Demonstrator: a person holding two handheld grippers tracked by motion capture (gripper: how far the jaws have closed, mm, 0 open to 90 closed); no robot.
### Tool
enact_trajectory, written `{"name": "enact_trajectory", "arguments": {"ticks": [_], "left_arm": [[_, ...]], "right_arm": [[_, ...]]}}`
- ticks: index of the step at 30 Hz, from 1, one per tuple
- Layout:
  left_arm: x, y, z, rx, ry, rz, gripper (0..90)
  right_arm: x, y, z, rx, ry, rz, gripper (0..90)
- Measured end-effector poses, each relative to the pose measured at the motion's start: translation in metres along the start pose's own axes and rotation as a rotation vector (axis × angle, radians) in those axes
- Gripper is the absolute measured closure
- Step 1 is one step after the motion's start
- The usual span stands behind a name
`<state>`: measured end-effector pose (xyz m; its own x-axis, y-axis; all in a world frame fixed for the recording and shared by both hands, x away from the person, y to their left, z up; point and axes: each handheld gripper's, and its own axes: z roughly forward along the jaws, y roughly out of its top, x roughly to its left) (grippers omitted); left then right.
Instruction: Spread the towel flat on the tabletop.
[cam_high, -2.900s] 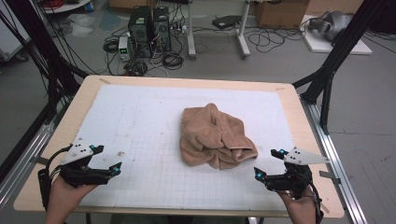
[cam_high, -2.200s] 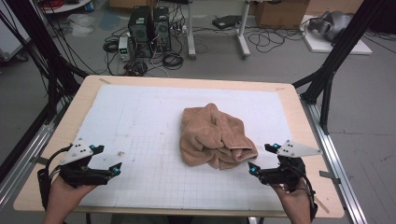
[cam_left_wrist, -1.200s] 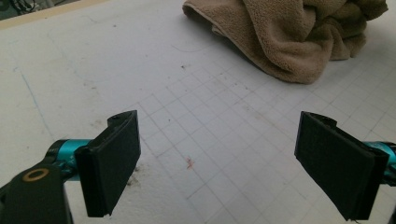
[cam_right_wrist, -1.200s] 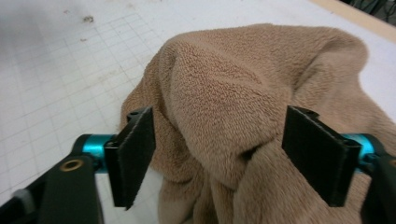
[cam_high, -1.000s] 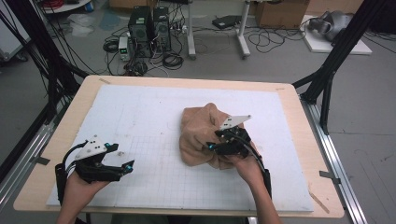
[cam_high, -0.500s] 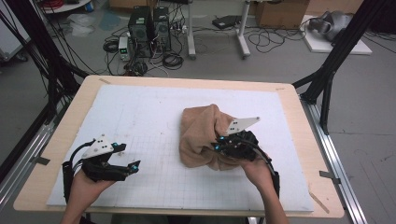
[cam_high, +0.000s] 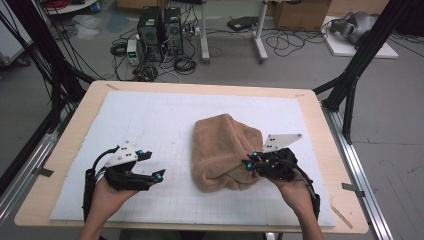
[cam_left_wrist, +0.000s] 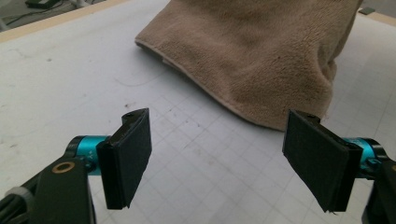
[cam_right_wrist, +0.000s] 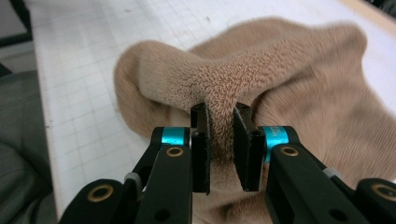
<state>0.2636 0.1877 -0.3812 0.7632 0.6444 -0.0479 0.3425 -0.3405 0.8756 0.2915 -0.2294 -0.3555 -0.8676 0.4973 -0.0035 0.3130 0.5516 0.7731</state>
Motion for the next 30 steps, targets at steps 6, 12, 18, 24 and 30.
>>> {"name": "enact_trajectory", "arguments": {"ticks": [6,12,18,24,30], "left_arm": [[-0.006,0.007,0.022,0.03,-0.046,0.018,26.1],[-0.02,0.013,0.049,0.039,-0.112,0.045,27.9],[-0.035,0.016,0.076,0.06,-0.182,0.08,29.9],[-0.044,0.019,0.098,0.075,-0.223,0.09,37.7],[-0.043,0.018,0.109,0.115,-0.196,0.117,72.3]], "right_arm": [[-0.01,-0.017,0.015,-0.022,0.017,0.069,75.8],[-0.01,-0.015,0.016,-0.023,0.017,0.067,66.1],[-0.006,-0.016,0.011,-0.011,0.025,0.065,50.2],[-0.005,-0.024,0.005,-0.007,0.014,0.069,45.3],[-0.005,-0.029,0.01,0.013,-0.001,0.064,51.4]]}}
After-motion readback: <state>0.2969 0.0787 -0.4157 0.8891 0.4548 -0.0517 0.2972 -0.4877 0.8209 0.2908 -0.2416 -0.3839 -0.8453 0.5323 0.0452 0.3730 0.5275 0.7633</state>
